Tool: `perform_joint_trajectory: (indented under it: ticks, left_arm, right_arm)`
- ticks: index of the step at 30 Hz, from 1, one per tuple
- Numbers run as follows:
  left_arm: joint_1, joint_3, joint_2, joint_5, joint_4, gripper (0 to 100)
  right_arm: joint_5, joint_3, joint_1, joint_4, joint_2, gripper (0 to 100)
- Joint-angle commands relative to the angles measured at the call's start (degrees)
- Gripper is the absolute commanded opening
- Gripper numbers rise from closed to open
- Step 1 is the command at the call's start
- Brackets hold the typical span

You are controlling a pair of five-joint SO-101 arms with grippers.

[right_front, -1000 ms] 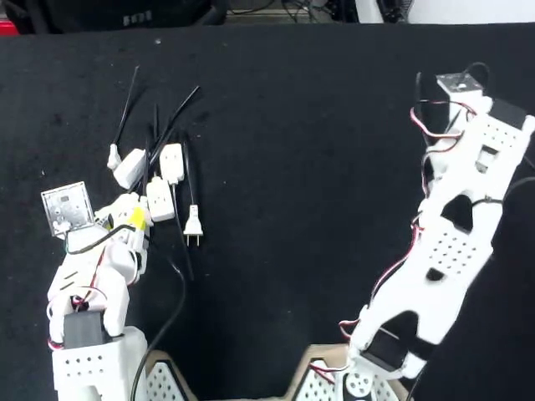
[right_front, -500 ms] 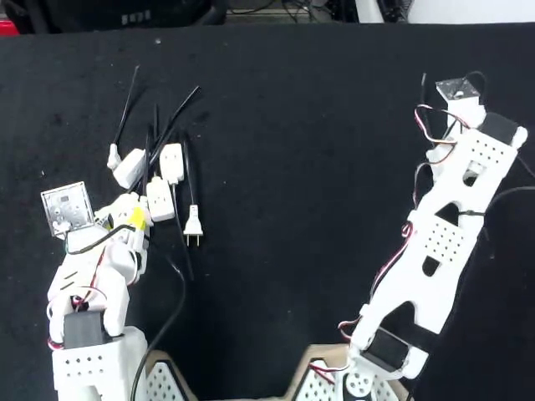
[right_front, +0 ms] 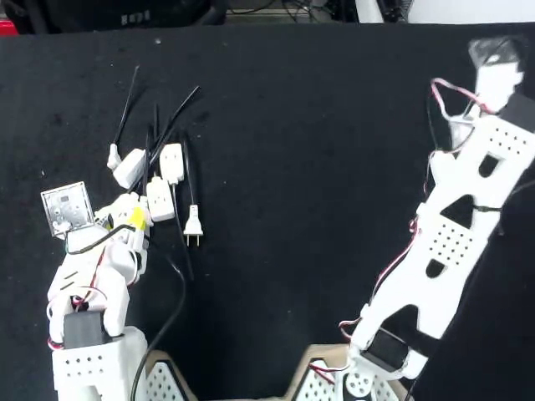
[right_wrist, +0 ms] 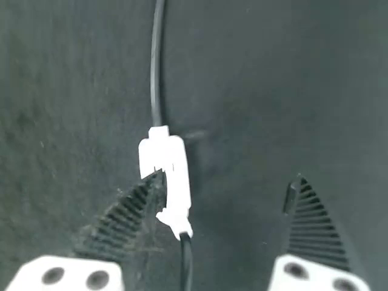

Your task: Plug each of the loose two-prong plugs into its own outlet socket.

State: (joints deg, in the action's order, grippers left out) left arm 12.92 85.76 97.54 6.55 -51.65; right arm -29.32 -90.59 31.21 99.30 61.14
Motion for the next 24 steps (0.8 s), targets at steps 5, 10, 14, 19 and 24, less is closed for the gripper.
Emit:
perform_joint_trajectory:
  ticks: [5,10,14,19,24]
  left_arm:
    - [0.1,-1.3,0.4,-0.1,1.1,19]
    - [-4.2,-1.0,-0.2,-0.4,0.6,19]
    - [-4.5,-1.2,-0.3,-0.4,0.2,19]
    - [-4.6,-2.9,-0.4,-2.1,-2.5,19]
    - [-2.2,-7.9,-3.4,-3.3,-6.2,19]
  right_arm:
    - [5.3,34.5,-8.1,2.0,-35.7,28.3]
    - [5.7,66.5,-17.7,-2.2,-61.4,28.3]
    - [5.7,88.6,-25.8,-8.6,-77.8,28.2]
    - [10.2,112.1,-37.2,-18.4,-90.5,28.2]
    - [18.6,129.9,-45.9,-33.5,-92.7,28.2]
